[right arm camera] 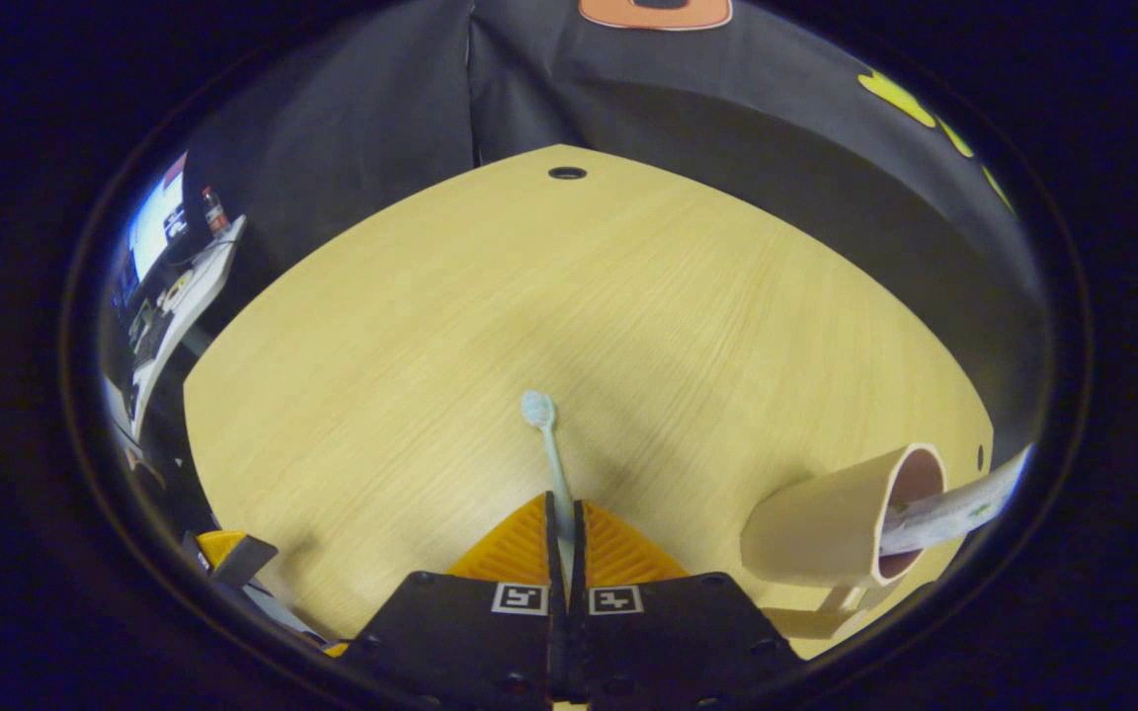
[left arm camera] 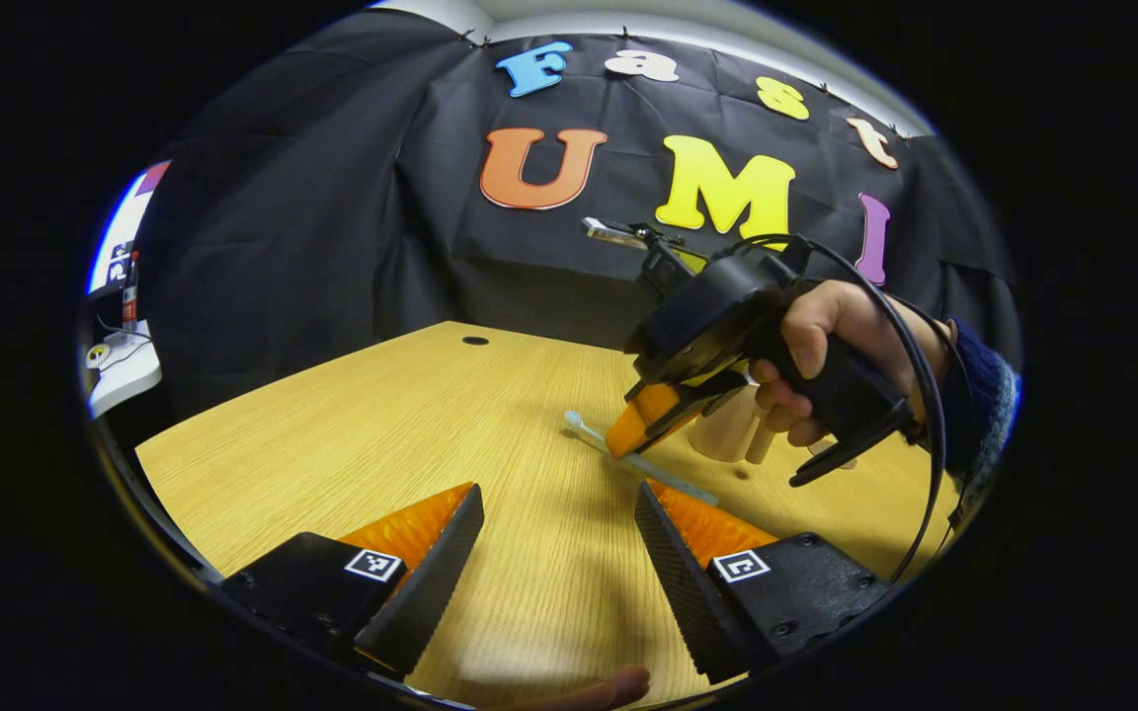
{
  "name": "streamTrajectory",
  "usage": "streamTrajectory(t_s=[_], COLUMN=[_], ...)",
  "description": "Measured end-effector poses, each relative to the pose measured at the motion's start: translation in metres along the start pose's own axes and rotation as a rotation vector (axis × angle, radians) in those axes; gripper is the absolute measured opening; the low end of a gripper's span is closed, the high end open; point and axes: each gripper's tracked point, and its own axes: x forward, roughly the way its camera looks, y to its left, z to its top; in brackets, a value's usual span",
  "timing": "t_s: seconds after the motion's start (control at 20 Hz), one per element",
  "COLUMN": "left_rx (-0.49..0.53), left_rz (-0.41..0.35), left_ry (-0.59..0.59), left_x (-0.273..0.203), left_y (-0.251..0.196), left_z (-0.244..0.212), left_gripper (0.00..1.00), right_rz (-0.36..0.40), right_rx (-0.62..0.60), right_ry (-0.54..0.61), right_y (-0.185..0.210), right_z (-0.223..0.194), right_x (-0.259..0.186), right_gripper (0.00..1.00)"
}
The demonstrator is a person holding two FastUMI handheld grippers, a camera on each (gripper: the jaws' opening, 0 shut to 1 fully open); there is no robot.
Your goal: Put the toothbrush and toothpaste on the desktop into the cup, then pick up the cup and place it on the coaster on the desktop.
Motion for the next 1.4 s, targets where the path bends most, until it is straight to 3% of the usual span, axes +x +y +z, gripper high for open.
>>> streamTrajectory(t_s=[0.35,0.7,1.05,1.15,1.4], left_rx=[0.018,0.049,0.064,0.080,0.049], left_rz=[-0.022,-0.056,-0.082,-0.088,-0.106], left_ry=[0.011,0.023,0.045,0.042,0.068], left_x=[-0.001,0.003,0.002,-0.001,-0.001], left_y=[-0.005,-0.028,-0.054,-0.059,-0.068], left_z=[-0.002,-0.006,-0.015,-0.015,-0.022], left_gripper=[0.98,0.98,0.99,0.98,0.98], right_rz=[0.070,0.018,-0.083,-0.040,-0.093], right_rx=[0.148,0.322,0.416,0.434,0.397], right_ry=[-0.365,-0.750,-0.937,-0.964,-1.062], right_y=[-0.026,-0.095,-0.147,-0.147,-0.155], right_z=[0.042,0.084,0.085,0.078,0.084], right_x=[-0.095,-0.176,-0.186,-0.180,-0.171], right_gripper=[0.00,0.00,0.00,0.00,0.00])
